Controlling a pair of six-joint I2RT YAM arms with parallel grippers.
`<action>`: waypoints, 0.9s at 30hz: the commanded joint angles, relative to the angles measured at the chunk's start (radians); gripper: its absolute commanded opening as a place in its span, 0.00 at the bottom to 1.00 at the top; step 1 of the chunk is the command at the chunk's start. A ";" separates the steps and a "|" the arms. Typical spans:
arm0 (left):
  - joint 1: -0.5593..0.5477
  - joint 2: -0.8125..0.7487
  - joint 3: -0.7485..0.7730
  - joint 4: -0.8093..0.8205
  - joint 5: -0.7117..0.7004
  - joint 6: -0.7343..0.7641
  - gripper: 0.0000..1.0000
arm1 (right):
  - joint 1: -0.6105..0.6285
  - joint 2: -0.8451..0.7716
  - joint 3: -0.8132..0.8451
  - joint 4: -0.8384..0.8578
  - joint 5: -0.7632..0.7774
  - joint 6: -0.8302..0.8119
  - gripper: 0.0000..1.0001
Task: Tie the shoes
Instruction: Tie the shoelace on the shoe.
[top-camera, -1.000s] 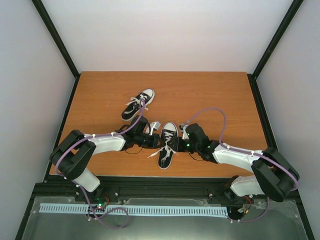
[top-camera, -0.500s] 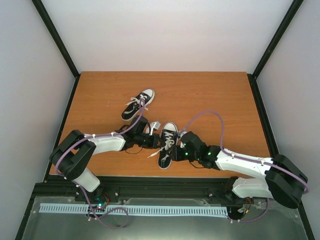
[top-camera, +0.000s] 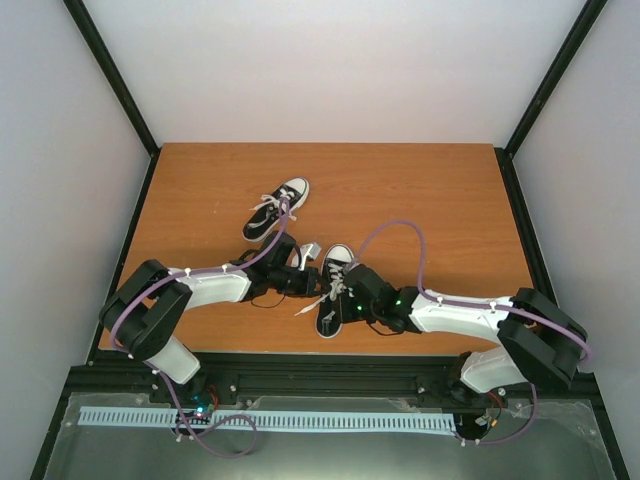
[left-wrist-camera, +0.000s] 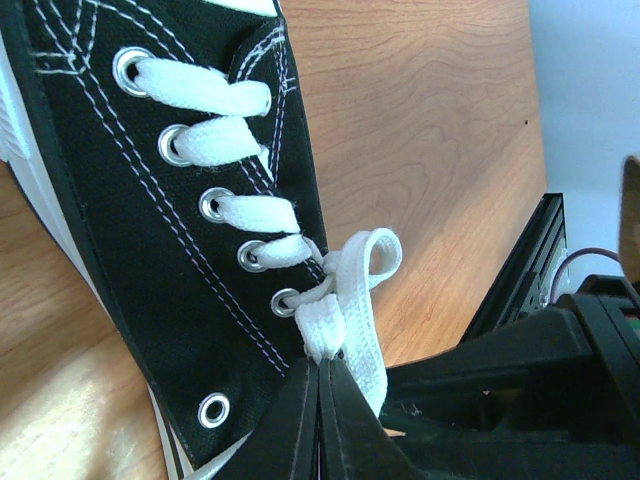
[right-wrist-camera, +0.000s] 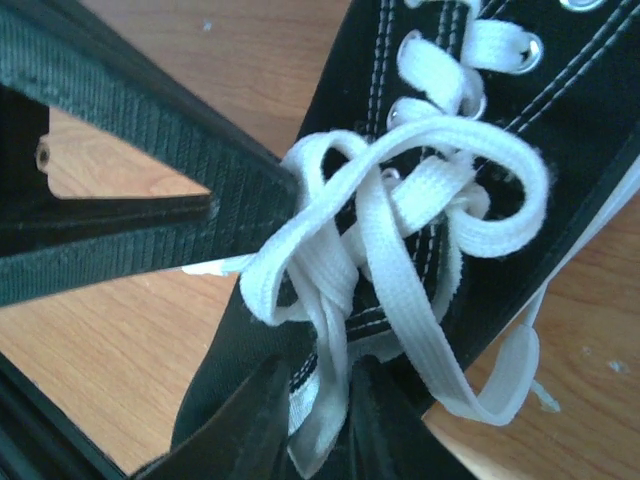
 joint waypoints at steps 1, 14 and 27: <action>0.006 -0.008 0.016 0.004 0.000 -0.004 0.01 | 0.009 0.014 0.034 -0.024 0.061 0.006 0.10; 0.025 0.000 0.040 -0.025 -0.069 -0.009 0.01 | -0.104 -0.069 0.087 -0.116 0.045 -0.079 0.03; 0.058 0.026 0.073 -0.034 -0.094 0.002 0.01 | -0.259 -0.070 0.057 -0.044 -0.109 -0.116 0.03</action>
